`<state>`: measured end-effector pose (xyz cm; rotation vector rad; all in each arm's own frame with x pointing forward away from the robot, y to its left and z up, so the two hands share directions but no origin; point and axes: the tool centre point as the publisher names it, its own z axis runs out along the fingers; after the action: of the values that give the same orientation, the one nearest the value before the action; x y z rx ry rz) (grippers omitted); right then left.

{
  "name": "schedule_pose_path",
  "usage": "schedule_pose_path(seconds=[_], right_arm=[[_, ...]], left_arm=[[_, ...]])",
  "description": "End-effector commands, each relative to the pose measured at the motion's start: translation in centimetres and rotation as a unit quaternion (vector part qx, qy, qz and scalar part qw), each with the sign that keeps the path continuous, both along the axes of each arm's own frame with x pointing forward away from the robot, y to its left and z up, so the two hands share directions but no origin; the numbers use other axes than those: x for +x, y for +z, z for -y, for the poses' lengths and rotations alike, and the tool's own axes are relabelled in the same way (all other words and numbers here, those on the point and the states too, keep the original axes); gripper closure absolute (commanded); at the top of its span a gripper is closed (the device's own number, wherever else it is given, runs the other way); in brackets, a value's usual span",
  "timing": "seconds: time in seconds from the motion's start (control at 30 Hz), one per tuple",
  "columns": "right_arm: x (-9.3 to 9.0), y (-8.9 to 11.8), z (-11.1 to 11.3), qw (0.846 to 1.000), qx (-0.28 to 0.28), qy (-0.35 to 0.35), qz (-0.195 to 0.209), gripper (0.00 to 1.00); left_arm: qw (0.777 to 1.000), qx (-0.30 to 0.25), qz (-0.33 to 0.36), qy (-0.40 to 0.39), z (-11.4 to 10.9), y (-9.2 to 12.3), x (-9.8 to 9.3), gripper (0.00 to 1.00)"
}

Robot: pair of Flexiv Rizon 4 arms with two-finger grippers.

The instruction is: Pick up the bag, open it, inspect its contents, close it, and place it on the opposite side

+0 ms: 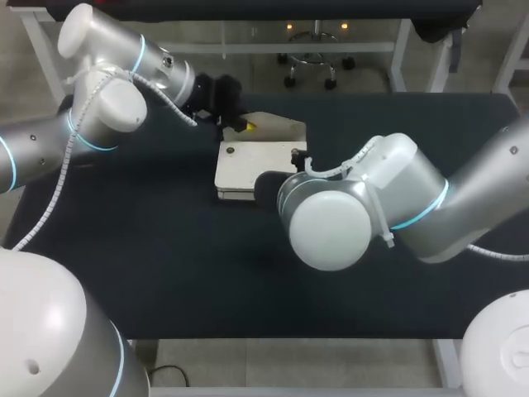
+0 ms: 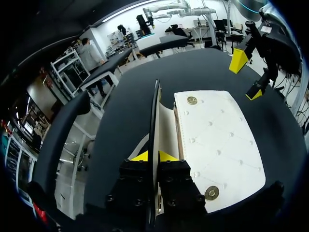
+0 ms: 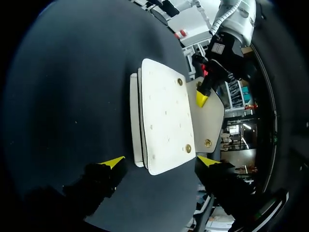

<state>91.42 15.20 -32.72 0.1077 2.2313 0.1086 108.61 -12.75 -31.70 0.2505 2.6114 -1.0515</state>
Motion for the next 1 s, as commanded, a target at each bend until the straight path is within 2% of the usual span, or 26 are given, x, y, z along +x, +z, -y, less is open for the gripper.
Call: schedule_pose_path(seconds=[0.03,0.07,0.13,0.2,0.27,0.33,0.37,0.57,0.7,1.0], right_arm=[[-0.7,1.7,1.0,1.000,0.009,0.013,-0.002,0.10],[-0.7,1.9,1.0,1.000,0.009,0.017,-0.003,0.27],[-0.5,2.5,1.0,1.000,0.004,0.018,-0.009,0.53],[-0.3,3.1,1.1,1.000,0.004,0.024,-0.014,0.59],[0.0,3.6,1.2,0.999,0.003,0.026,-0.019,0.71],[0.3,4.2,1.3,0.999,0.007,0.033,-0.025,0.93],[0.4,4.5,1.3,0.999,0.006,0.033,-0.028,1.00],[1.4,5.7,1.5,0.998,0.003,0.034,-0.050,1.00],[3.2,6.4,1.5,0.995,0.007,0.047,-0.085,1.00],[3.2,6.4,1.5,0.995,0.007,0.047,-0.085,1.00]], left_arm=[[1.000,0.005,0.006,-0.003,-0.7,2.1,-0.9,1.00],[1.000,0.005,0.010,-0.004,-0.8,2.4,-1.0,1.00],[1.000,0.007,0.015,-0.006,-1.0,3.1,-1.3,1.00],[1.000,0.009,0.019,-0.006,-1.1,3.6,-1.5,1.00],[1.000,0.009,0.023,-0.006,-1.2,4.1,-1.7,1.00],[1.000,0.009,0.026,-0.007,-1.3,4.6,-1.9,1.00],[1.000,0.009,0.027,-0.007,-1.3,4.8,-2.0,1.00],[1.000,0.000,0.027,-0.010,-1.6,6.0,-2.5,1.00],[0.999,0.000,0.030,-0.011,-1.7,6.3,-2.7,1.00],[0.999,0.000,0.030,-0.011,-1.7,6.3,-2.7,1.00]])
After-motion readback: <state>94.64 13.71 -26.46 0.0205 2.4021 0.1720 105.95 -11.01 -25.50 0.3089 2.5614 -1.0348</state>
